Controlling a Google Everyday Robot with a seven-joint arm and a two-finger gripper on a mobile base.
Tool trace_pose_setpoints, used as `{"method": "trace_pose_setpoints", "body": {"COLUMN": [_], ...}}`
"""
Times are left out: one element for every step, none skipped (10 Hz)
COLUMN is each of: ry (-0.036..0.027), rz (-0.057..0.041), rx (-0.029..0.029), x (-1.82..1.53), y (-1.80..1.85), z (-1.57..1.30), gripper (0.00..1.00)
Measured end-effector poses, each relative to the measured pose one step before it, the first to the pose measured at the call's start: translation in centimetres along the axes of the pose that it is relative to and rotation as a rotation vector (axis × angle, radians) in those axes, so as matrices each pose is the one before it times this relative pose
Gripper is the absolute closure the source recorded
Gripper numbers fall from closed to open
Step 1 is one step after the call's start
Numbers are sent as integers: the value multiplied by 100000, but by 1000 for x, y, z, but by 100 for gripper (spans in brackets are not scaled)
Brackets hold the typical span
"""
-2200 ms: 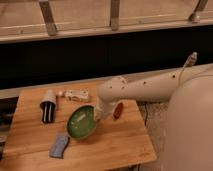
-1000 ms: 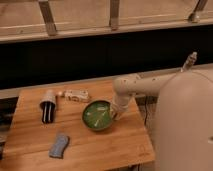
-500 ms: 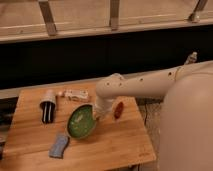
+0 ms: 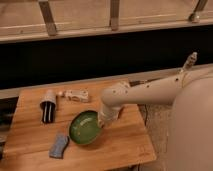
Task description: Drag the ceramic bowl in a circle
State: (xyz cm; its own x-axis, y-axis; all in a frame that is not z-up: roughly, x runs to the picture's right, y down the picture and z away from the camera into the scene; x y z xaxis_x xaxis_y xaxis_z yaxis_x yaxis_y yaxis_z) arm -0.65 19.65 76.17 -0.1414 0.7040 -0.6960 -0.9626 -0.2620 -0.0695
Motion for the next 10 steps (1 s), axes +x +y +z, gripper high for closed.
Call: {"method": "trace_pose_setpoints", "body": {"ry": [229, -49, -213, -449, -111, 108, 224, 169, 5, -178], "rz": [1487, -36, -465, -1039, -1460, -1581, -764, -327, -248, 437], "rx": [-315, -608, -696, -1016, -916, -1022, -632, -666, -520, -213], "x": [-336, -293, -370, -518, -242, -77, -137, -150, 54, 39], "y": [-771, 55, 556, 1146, 1071, 906, 415, 390, 289, -192], "z": [95, -56, -68, -165, -111, -102, 58, 198, 88, -110], "gripper": [79, 69, 59, 48, 39, 34, 34, 34, 34, 34]}}
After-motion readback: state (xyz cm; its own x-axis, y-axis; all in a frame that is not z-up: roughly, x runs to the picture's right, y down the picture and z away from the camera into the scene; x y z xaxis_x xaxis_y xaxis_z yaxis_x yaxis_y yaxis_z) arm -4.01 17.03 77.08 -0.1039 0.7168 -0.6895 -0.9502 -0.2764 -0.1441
